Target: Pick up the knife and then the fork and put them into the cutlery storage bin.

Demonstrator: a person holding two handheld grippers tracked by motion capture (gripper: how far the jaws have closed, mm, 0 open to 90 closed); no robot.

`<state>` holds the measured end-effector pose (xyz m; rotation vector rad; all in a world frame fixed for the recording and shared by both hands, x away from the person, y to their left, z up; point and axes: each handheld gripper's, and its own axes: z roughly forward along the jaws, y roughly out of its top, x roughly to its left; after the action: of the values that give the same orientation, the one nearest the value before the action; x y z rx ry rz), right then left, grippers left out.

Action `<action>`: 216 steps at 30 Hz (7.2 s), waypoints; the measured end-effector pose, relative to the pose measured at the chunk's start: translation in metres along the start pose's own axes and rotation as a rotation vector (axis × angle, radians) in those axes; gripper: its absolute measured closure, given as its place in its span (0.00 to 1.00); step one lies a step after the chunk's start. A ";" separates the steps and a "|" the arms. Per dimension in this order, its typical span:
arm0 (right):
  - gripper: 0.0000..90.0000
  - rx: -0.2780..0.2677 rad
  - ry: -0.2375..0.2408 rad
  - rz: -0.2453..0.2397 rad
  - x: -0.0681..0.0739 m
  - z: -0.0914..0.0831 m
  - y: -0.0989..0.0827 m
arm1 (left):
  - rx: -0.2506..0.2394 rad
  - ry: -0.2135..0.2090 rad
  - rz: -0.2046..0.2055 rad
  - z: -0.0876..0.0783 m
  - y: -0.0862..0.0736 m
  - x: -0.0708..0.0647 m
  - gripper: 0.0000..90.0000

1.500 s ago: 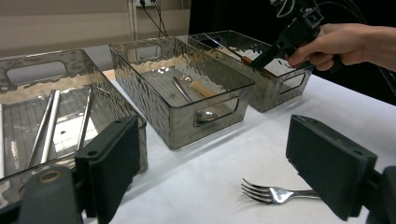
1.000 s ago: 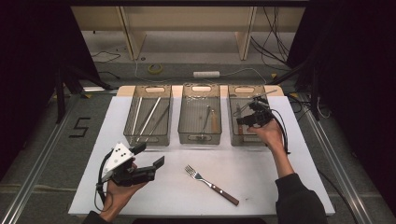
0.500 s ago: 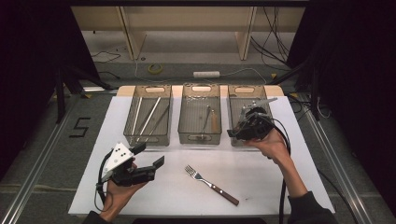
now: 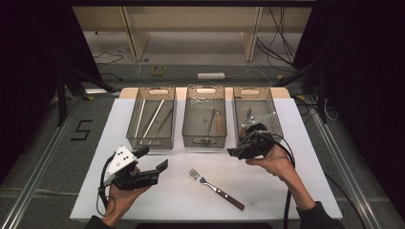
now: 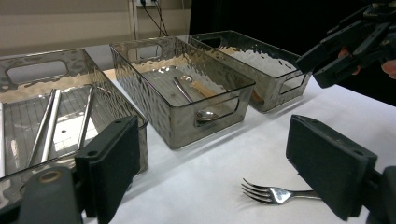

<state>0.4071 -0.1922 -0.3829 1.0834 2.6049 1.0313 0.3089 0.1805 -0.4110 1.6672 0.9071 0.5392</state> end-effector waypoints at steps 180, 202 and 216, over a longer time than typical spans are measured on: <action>0.86 0.221 -0.014 -0.268 0.064 0.027 -0.055 | 0.004 0.000 0.006 0.000 0.000 -0.001 0.19; 0.86 0.181 -0.030 -0.258 0.057 0.019 -0.051 | 0.005 0.000 0.006 0.000 0.000 -0.001 0.19; 0.86 0.158 -0.037 -0.254 0.054 0.012 -0.047 | 0.005 0.001 0.006 0.000 -0.001 -0.001 0.19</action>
<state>0.3453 -0.1734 -0.4157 0.7637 2.7401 0.7548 0.3083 0.1797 -0.4114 1.6742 0.9052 0.5418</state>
